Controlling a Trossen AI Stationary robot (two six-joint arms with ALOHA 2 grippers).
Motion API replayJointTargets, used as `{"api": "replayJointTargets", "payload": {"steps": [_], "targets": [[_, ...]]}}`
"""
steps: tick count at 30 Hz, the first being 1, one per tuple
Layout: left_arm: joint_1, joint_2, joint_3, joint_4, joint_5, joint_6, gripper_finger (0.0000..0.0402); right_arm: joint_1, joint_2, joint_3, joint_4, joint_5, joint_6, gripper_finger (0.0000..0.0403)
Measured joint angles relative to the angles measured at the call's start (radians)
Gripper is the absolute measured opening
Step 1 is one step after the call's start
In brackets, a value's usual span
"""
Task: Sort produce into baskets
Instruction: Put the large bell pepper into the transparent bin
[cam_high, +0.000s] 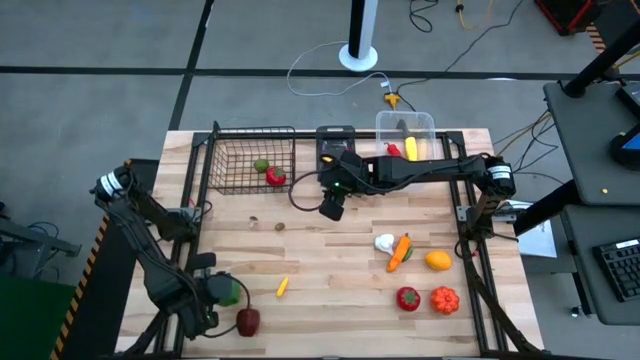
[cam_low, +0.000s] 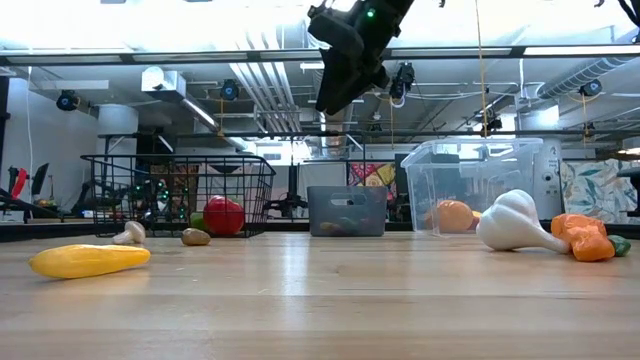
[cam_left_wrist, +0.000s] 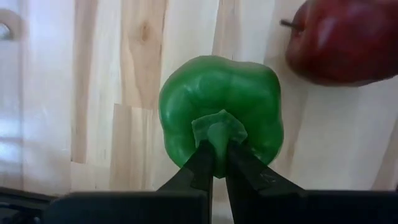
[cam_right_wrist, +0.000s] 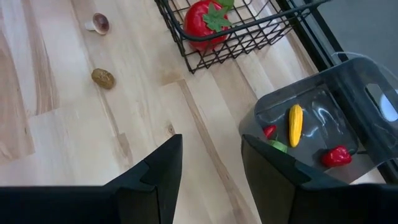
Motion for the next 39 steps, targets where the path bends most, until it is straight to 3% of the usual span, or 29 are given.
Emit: {"api": "replayJointTargets", "payload": {"steps": [4, 14, 18, 25, 29, 39], "targets": [[0.0, -0.024, 0.032, -0.033, -0.07, 0.002, 0.0004, 0.017, 0.0, -0.003, 0.031, 0.0, -0.03, 0.0157], [0.011, -0.081, 0.093, -0.084, -0.347, 0.057, 0.0002, 0.146, 0.0, -0.129, 0.336, -0.001, -0.169, 0.0157], [0.045, -0.088, 0.109, -0.088, -0.454, 0.103, 0.0002, 0.178, 0.0, -0.158, 0.348, 0.005, -0.158, 0.0157], [0.181, -0.088, 0.143, -0.083, -0.58, 0.326, 0.0002, 0.202, -0.026, -0.158, 0.274, 0.016, -0.133, 0.0157], [0.269, -0.095, 0.148, -0.047, -0.645, 0.482, 0.0002, 0.202, -0.089, -0.155, 0.163, 0.115, -0.087, 0.0157], [0.469, -0.121, 0.147, 0.191, -0.648, 0.918, 0.0002, 0.203, -0.266, -0.156, -0.186, 0.287, 0.161, 0.0157]]}}
